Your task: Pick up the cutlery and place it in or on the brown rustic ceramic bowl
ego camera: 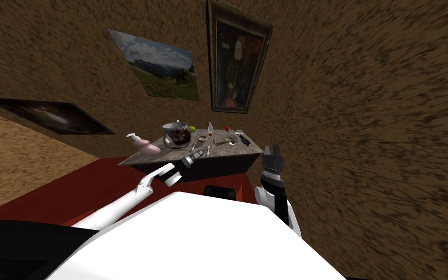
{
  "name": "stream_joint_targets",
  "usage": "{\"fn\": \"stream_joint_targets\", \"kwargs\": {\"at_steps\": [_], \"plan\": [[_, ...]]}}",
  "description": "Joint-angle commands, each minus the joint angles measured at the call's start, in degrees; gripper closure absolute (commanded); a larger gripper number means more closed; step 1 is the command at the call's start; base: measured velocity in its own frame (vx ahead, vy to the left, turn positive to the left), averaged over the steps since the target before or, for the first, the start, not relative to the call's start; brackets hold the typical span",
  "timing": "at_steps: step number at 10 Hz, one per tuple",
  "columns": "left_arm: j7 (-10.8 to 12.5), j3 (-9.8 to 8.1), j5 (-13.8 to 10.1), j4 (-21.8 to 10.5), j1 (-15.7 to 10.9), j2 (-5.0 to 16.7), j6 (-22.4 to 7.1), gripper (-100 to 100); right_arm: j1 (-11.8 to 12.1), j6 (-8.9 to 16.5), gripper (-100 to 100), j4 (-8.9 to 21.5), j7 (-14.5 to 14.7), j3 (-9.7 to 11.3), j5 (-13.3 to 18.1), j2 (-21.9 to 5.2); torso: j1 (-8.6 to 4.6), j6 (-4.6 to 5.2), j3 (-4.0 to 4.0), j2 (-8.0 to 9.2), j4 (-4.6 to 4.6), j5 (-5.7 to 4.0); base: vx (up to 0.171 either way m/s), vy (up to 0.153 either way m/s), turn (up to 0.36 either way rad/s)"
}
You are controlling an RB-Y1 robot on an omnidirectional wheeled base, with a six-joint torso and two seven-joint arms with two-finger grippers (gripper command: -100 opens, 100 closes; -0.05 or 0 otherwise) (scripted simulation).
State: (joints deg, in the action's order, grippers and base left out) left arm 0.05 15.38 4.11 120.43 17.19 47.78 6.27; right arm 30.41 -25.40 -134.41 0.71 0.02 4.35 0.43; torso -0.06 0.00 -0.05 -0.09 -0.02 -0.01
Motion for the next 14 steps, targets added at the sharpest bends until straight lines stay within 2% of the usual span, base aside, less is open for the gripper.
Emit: {"fn": "stream_joint_targets", "kwargs": {"at_steps": [1,2,3,4,6,7,8,9,11,12,14], "plan": [[0.03,1.39,-0.31,-1.45,-0.65,2.86,-1.60,-100,0.00,0.00,0,0.00,0.00,0.00,0.00,0.00,0.00,0.00,0.00,0.00,0.00,0.00,0.029,-0.026,-0.022],[0.03,1.39,-0.31,-1.45,-0.65,3.45,-1.60,-100,0.00,0.00,0,0.00,0.00,0.00,0.00,0.00,-0.04,0.01,-0.01,-0.03,-0.01,0.00,0.027,-0.021,-0.010],[0.05,2.79,-0.57,-2.86,-1.47,5.51,-3.04,-100,0.00,0.00,0,0.00,0.00,0.00,0.00,0.00,-0.03,0.00,-0.01,-0.02,0.00,-0.01,0.034,-0.028,-0.027],[0.05,2.79,-0.57,-2.86,-1.47,6.08,-3.04,-100,0.00,0.00,0,0.00,0.00,0.00,0.00,0.00,-0.05,0.00,-0.02,-0.03,-0.01,-0.01,0.029,-0.024,-0.013],[0.22,5.63,-1.16,-5.80,-3.15,10.08,-5.68,-100,0.00,0.00,0,0.00,0.00,0.00,0.00,0.00,-0.04,0.00,-0.03,-0.05,-0.01,-0.01,0.051,-0.033,-0.054],[0.22,5.63,-1.16,-5.80,-3.15,11.17,-5.68,-100,0.00,0.00,0,0.00,0.00,0.00,0.00,0.00,-0.08,0.02,-0.08,-0.14,-0.03,-0.02,0.052,-0.041,-0.020],[0.37,7.05,-1.48,-7.29,-4.00,13.40,-6.87,-100,0.00,0.00,0,0.00,0.00,0.00,0.00,0.00,-0.10,0.00,-0.07,-0.12,-0.03,-0.02,0.047,-0.045,-0.055],[0.37,7.05,-1.48,-7.29,-4.00,13.60,-6.87,-100,0.00,0.00,0,0.00,0.00,0.00,0.00,0.00,-0.11,0.01,-0.06,-0.11,-0.03,-0.02,0.035,-0.035,-0.021],[0.78,9.86,-2.18,-10.26,-5.69,17.31,-8.97,-100,0.00,0.00,0,0.00,0.00,0.00,0.00,0.00,-0.09,0.01,-0.04,-0.07,-0.01,-0.02,0.056,-0.047,-0.071],[0.78,9.86,-2.18,-10.26,-5.69,18.14,-8.97,-100,0.00,0.00,0,0.00,0.00,0.00,0.00,0.00,-0.16,0.01,-0.09,-0.15,-0.03,-0.03,0.062,-0.053,-0.036],[1.29,12.57,-2.90,-13.14,-7.30,21.90,-10.71,-100,0.00,0.00,0,0.00,0.00,0.00,0.00,0.00,-0.17,0.02,-0.10,-0.18,-0.04,-0.04,0.077,-0.067,-0.088]]}}
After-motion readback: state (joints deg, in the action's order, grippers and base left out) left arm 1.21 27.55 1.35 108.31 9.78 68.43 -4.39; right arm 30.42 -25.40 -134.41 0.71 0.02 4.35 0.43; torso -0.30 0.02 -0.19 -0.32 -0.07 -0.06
